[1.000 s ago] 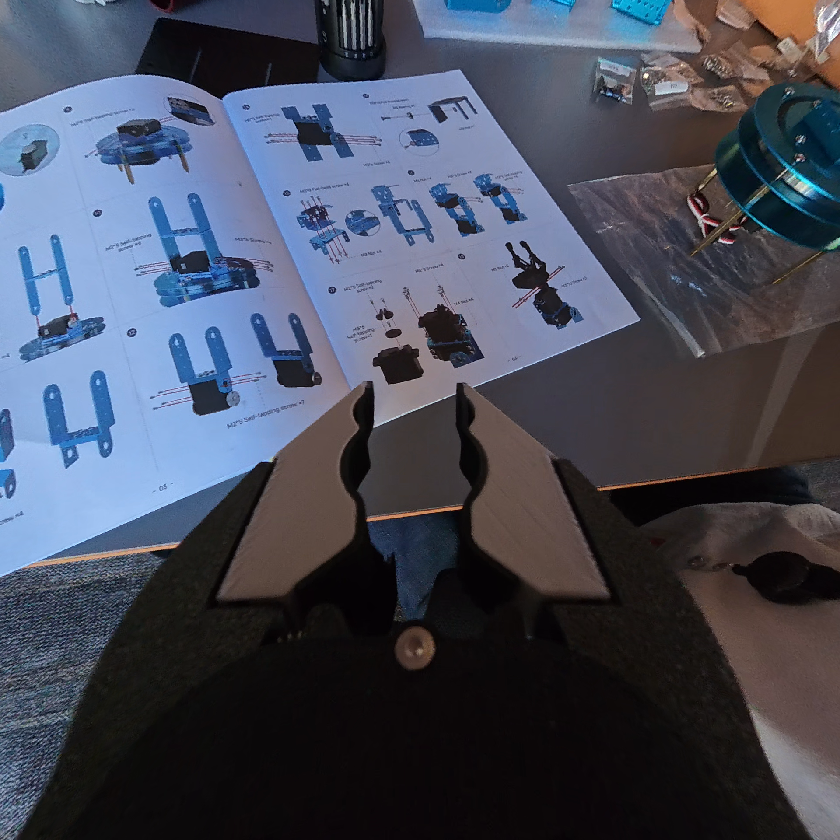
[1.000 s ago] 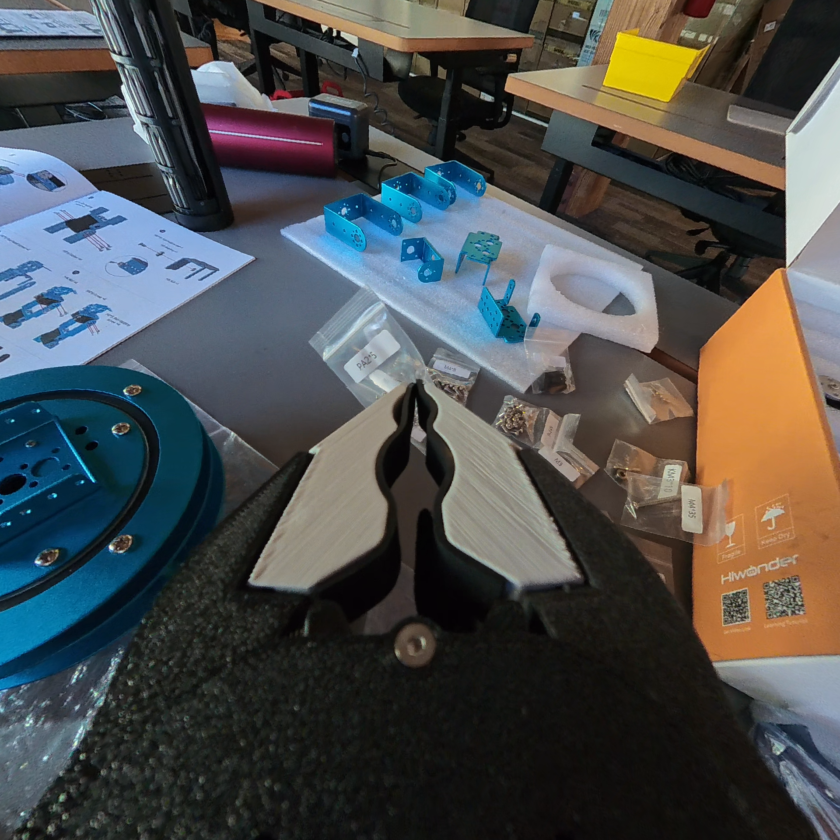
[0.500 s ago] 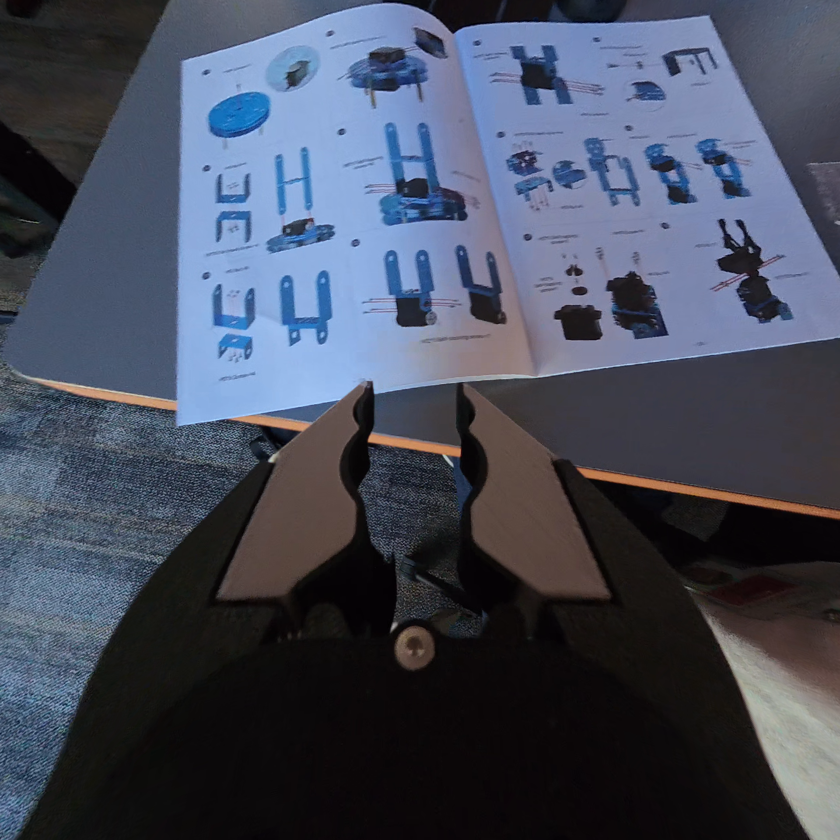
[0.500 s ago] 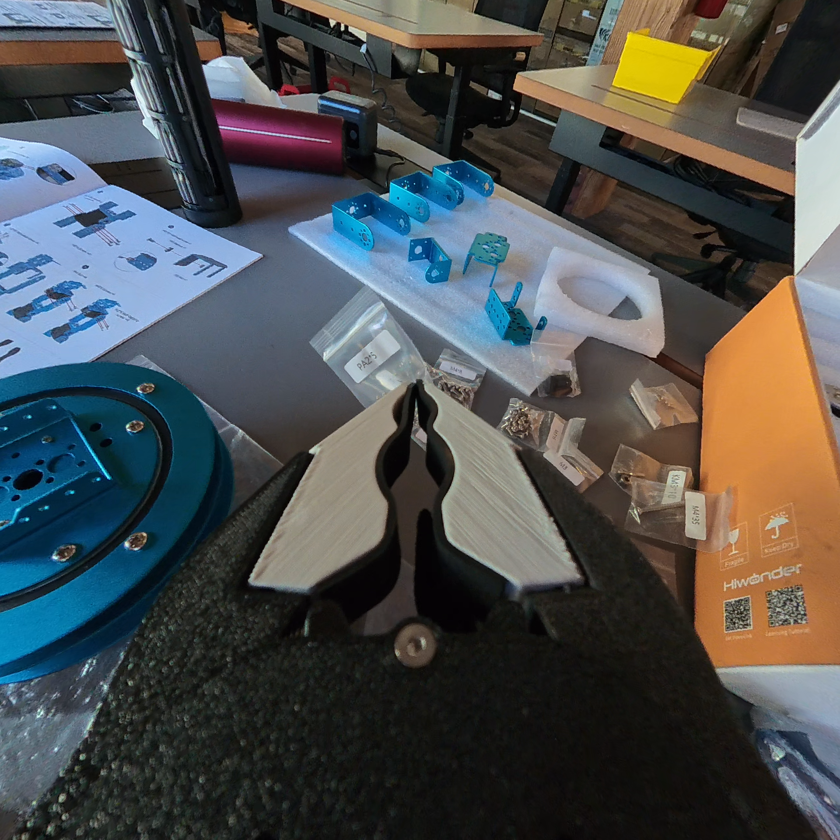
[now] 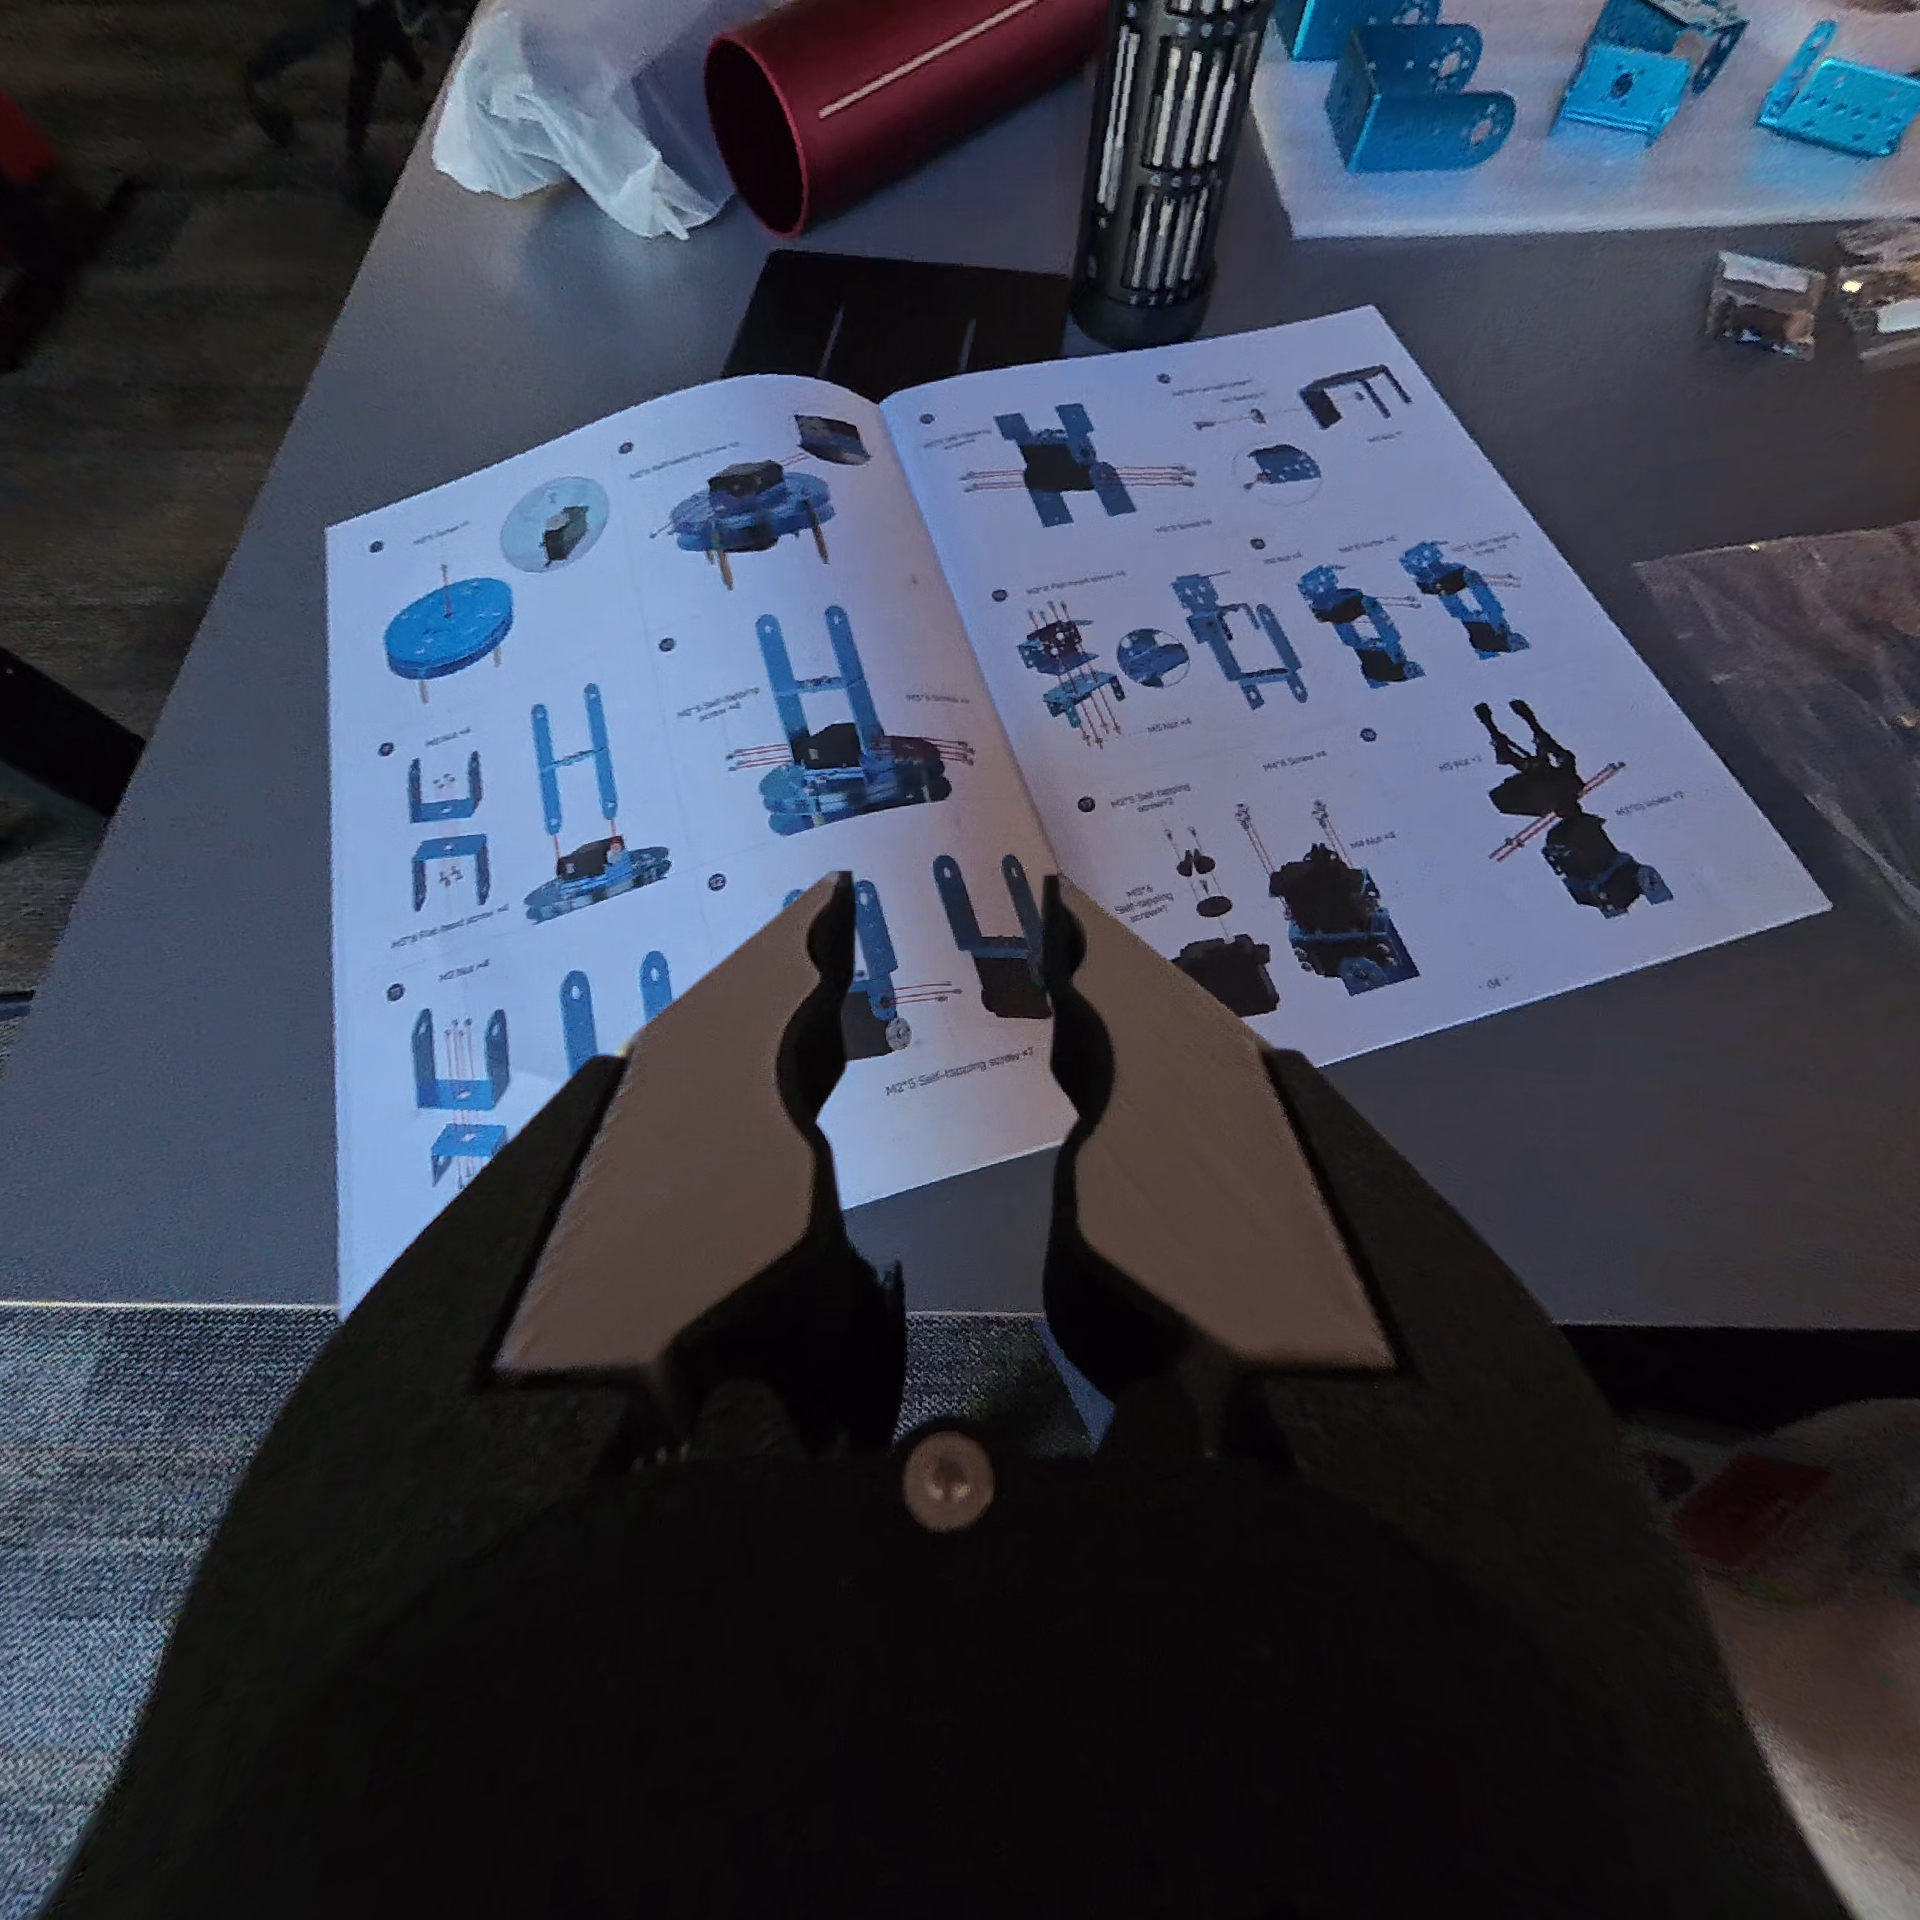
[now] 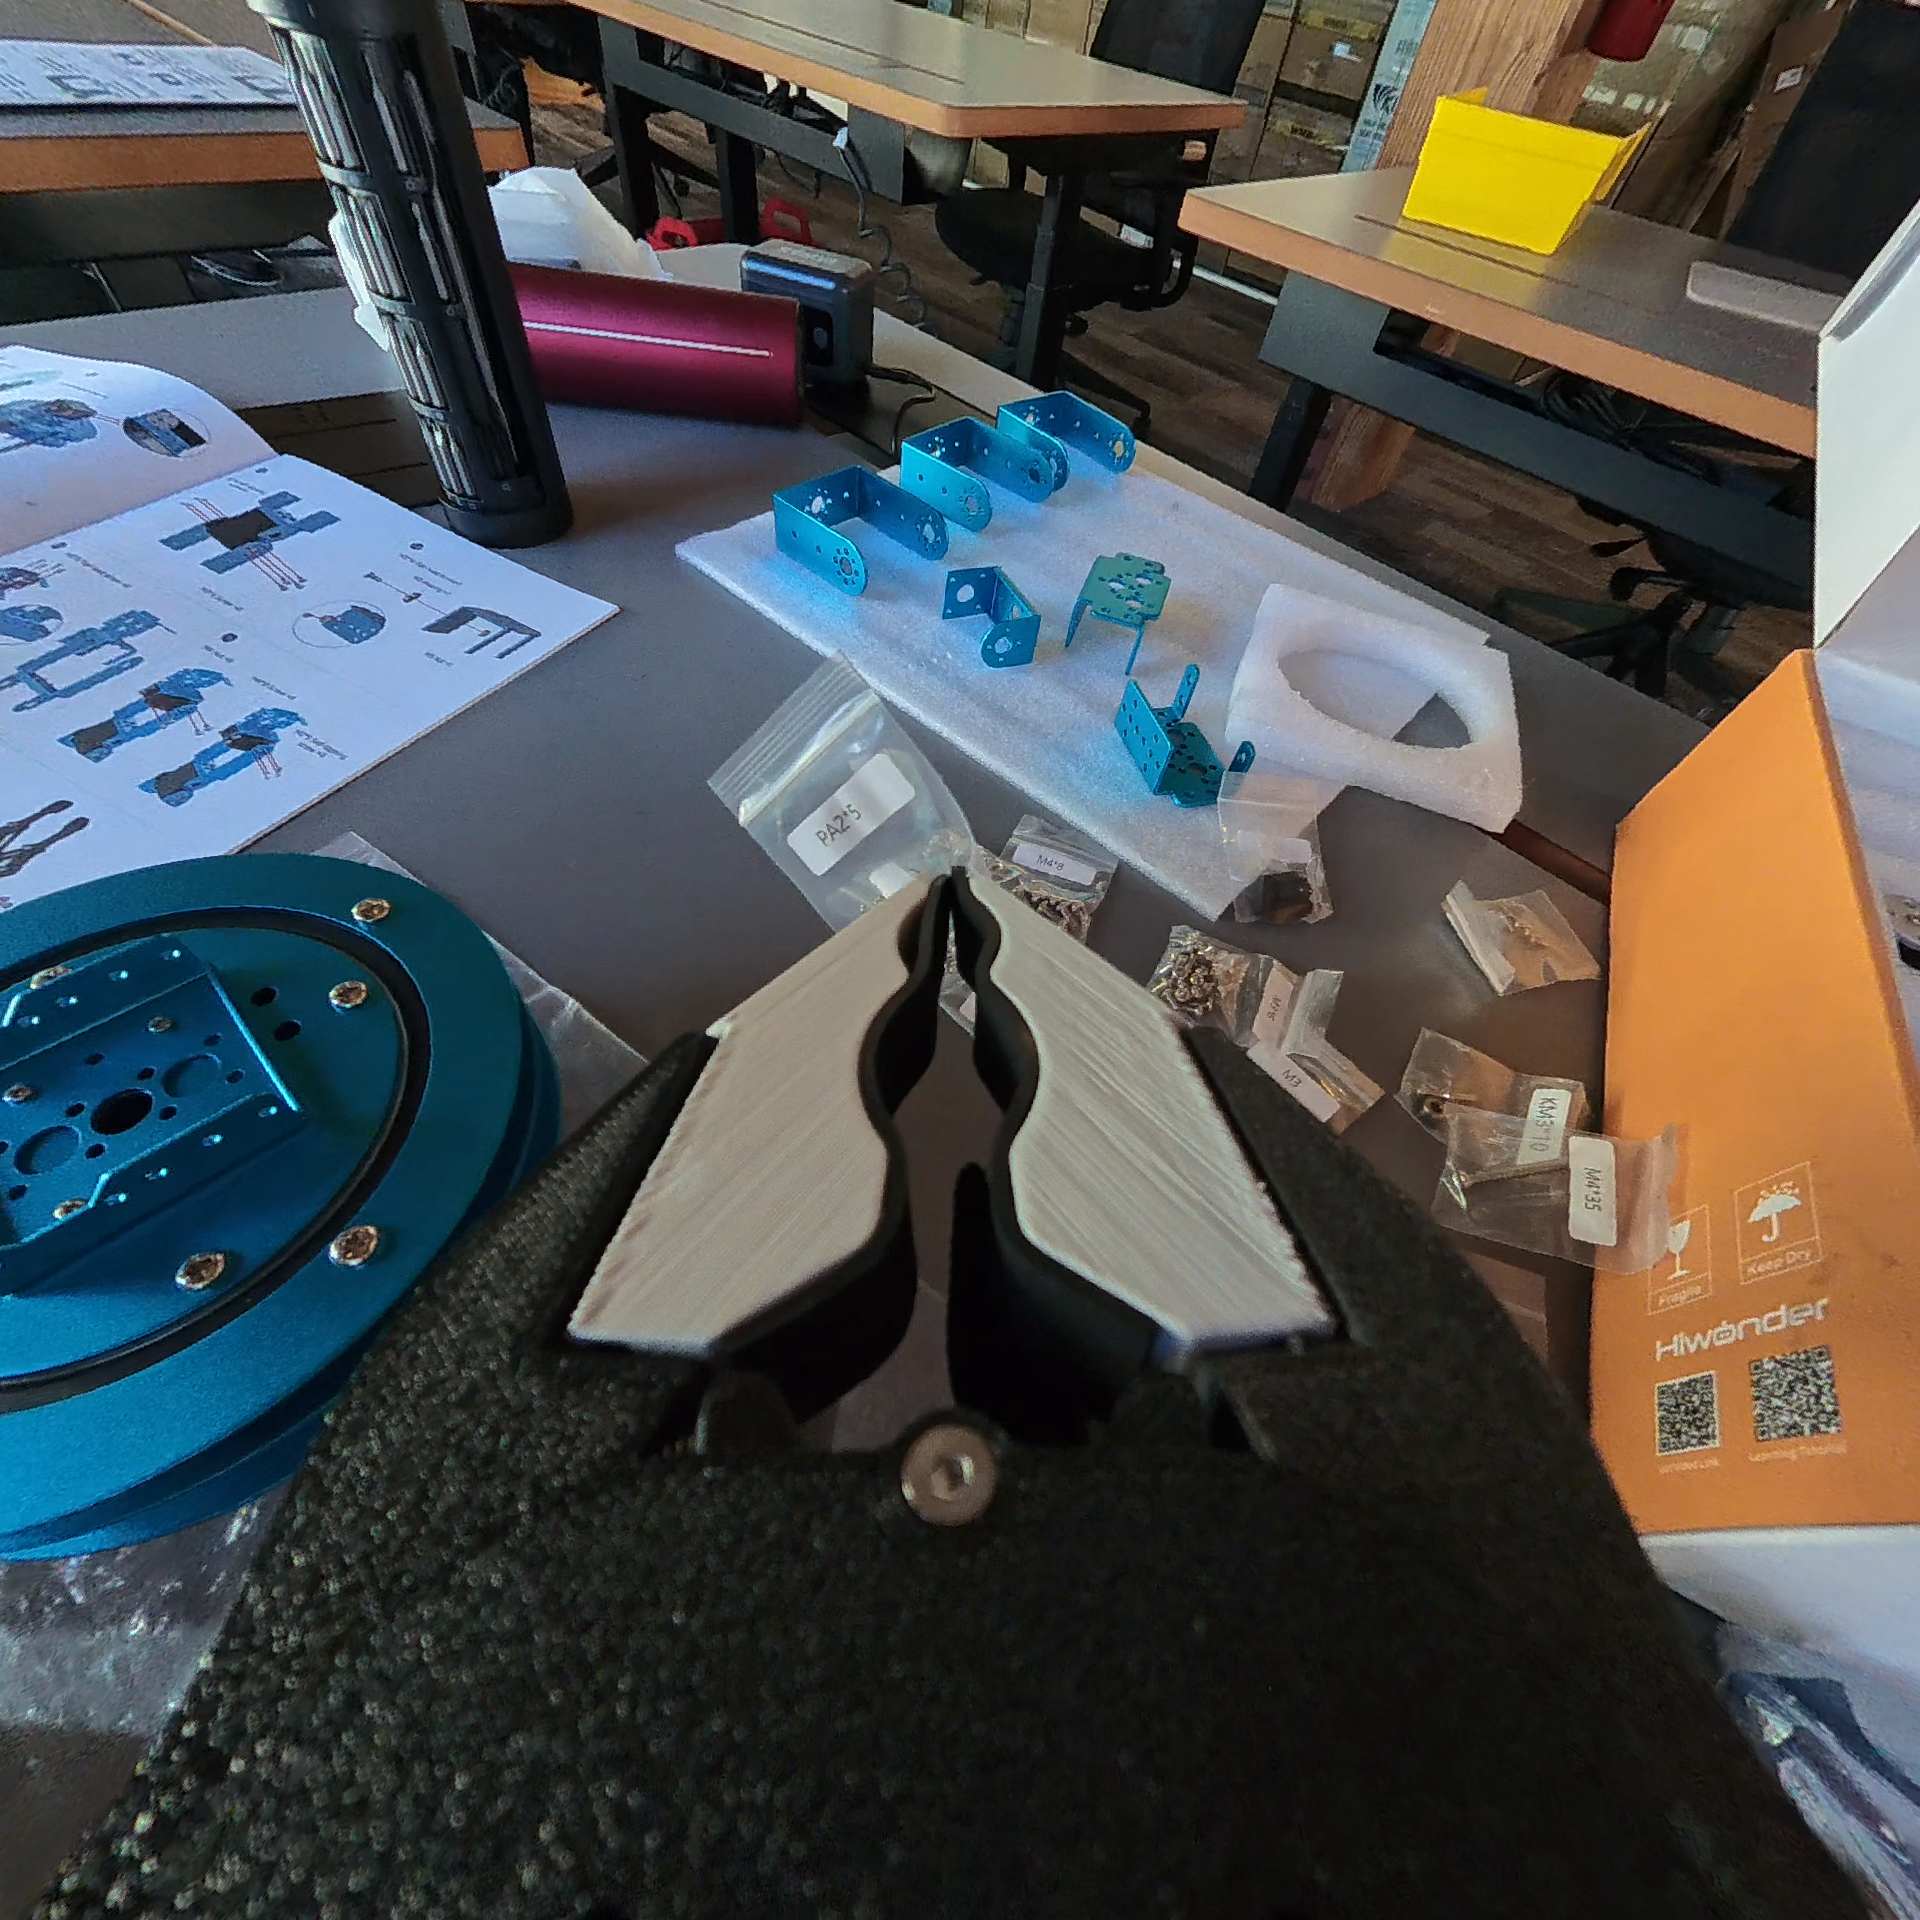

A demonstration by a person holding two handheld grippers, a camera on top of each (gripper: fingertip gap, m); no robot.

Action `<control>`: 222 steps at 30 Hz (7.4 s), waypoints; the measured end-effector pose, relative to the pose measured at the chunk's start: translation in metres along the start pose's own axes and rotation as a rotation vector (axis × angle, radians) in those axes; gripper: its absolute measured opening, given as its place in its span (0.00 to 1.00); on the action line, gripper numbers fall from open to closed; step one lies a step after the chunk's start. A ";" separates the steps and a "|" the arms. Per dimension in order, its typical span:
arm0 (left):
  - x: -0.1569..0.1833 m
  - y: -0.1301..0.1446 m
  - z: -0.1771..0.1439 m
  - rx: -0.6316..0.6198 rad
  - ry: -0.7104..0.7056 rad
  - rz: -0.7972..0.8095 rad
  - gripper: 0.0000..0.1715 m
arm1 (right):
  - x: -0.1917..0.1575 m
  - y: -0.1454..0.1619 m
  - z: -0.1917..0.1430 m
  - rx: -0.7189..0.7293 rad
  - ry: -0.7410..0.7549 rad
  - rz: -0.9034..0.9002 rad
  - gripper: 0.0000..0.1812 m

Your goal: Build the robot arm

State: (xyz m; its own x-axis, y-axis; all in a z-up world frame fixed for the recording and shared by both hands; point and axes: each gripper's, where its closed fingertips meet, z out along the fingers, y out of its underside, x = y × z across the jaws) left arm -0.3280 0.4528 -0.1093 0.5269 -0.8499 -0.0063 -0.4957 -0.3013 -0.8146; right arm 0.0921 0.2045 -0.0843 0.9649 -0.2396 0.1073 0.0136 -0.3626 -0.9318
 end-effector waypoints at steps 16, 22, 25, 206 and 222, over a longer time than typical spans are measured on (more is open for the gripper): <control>0.118 -0.044 -0.014 0.345 0.549 0.283 0.20 | -0.124 -0.095 -0.021 -0.022 -0.562 0.130 0.00; 0.192 -0.094 -0.018 0.457 0.732 0.159 0.20 | -0.194 -0.111 -0.019 -0.089 -0.534 0.123 0.00; 0.224 -0.106 -0.025 0.538 0.860 0.163 0.21 | -0.215 -0.113 -0.028 -0.058 -0.528 0.133 0.00; 0.363 -0.004 -0.009 0.312 1.091 0.565 0.00 | -0.206 0.005 -0.120 -0.016 -0.618 -0.181 0.15; 0.369 0.004 -0.018 0.335 1.114 0.647 0.00 | -0.204 0.020 -0.104 -0.137 -0.709 -0.219 0.16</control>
State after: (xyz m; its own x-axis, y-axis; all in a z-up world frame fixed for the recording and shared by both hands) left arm -0.1479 0.1302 -0.1043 -0.6601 -0.7445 -0.1002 -0.1634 0.2725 -0.9482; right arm -0.1320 0.1523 -0.0891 0.8822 0.4709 -0.0071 0.2362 -0.4556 -0.8583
